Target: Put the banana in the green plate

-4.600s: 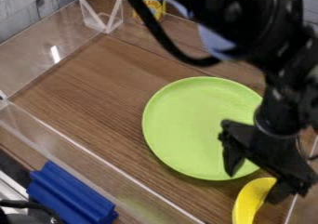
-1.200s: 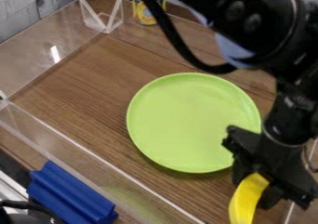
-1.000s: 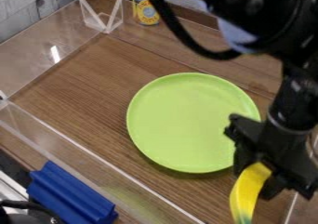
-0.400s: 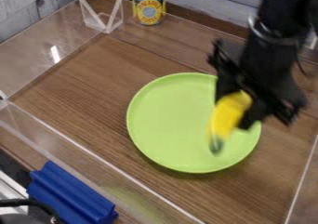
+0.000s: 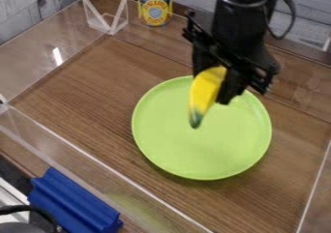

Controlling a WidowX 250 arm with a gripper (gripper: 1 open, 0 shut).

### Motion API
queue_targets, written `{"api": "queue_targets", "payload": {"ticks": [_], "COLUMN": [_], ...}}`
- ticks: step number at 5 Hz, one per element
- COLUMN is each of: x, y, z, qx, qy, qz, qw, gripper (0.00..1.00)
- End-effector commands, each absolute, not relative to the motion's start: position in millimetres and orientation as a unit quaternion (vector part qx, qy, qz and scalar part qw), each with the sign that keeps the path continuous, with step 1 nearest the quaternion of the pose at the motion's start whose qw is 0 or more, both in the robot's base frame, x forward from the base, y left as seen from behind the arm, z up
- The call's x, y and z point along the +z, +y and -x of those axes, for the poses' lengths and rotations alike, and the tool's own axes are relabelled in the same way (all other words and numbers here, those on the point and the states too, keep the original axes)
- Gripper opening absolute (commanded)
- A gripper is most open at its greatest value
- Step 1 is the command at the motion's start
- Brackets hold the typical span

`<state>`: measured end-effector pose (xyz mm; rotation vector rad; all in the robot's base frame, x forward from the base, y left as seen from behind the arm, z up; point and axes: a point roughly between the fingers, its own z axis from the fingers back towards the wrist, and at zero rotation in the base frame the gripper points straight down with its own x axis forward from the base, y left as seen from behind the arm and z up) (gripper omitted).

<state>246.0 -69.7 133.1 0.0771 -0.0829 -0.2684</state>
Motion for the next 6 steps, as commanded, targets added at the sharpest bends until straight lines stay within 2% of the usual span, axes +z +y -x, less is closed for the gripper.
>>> {"api": "queue_targets", "payload": {"ticks": [1,3,6], "x": [139.8,131.3,116.2], "y": [-78,-83,-76], "z": [-249,-250,-263], "qx": [-0.121,-0.105,-0.081], "qy": [-0.066,-0.085,-0.124], "qz": [-0.035,-0.027,-0.019], "qw": [0.990,0.991,0.989], "gripper": [0.00,0.00,0.00]}}
